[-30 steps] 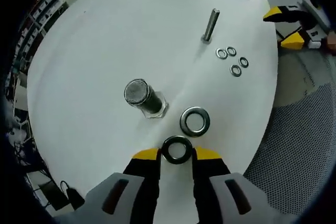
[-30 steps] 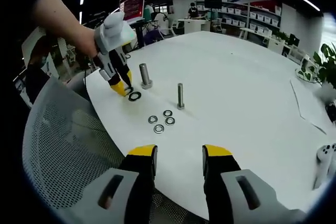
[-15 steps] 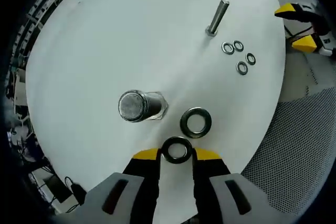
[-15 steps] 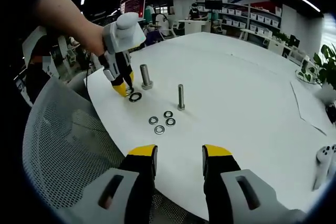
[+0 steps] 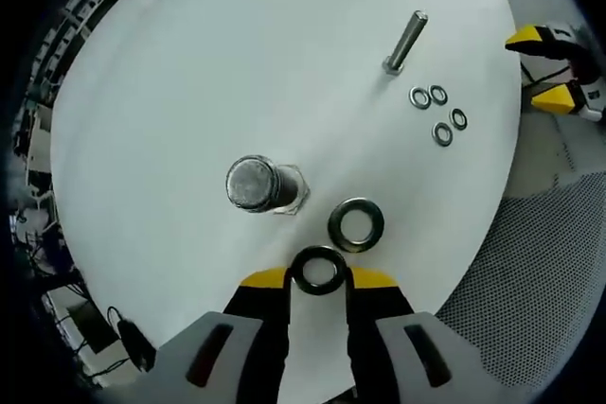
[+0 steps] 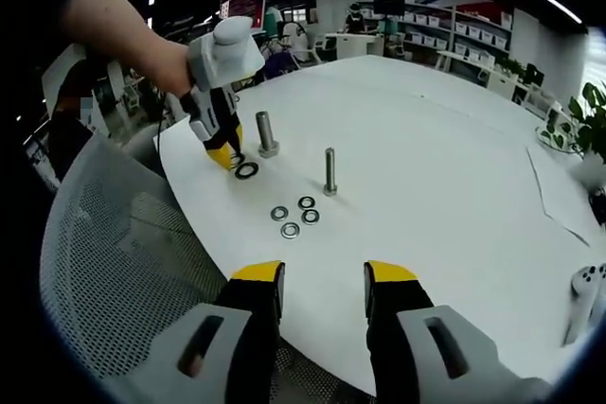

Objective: Place the washer onto the threaded stud by aligning its center hole with the stud, sliding it down to the base, and recovering from edge contact or off-axis alignment until the washer reaches the visible bottom stop.

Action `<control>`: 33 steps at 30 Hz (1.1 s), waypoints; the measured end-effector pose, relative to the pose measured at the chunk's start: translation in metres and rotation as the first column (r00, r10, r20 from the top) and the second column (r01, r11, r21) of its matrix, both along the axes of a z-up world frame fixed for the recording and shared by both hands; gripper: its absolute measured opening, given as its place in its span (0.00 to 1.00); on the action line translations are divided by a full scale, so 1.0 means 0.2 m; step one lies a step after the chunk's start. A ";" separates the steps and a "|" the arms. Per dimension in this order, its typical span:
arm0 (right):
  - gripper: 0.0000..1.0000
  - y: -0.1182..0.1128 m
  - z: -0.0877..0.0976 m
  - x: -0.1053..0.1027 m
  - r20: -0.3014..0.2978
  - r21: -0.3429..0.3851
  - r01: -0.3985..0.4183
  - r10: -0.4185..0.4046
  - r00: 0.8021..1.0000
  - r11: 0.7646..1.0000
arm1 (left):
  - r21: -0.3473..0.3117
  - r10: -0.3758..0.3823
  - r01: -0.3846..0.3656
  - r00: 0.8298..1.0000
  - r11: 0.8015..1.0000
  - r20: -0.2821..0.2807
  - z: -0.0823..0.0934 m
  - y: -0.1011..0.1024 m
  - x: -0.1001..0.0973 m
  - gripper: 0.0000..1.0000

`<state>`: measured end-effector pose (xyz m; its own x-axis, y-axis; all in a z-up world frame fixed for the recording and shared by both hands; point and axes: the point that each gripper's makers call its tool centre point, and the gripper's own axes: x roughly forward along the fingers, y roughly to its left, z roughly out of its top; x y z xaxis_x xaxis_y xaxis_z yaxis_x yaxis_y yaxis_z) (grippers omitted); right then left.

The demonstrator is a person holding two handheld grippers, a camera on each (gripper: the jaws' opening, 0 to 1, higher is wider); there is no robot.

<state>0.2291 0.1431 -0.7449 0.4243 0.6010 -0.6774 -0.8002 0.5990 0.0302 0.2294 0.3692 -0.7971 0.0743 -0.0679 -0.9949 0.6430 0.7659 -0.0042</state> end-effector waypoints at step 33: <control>0.36 0.01 0.00 0.00 0.001 0.009 -0.006 0.006 1.000 1.000 | -0.042 -0.053 0.057 0.995 0.998 0.081 0.15 0.04 0.03 0.19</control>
<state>0.2292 0.1442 -0.7450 0.4215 0.6096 -0.6714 -0.8038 0.5939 0.0346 0.2345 0.3776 -0.7679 0.1481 -0.1175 -0.9820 0.6839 0.7294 0.0158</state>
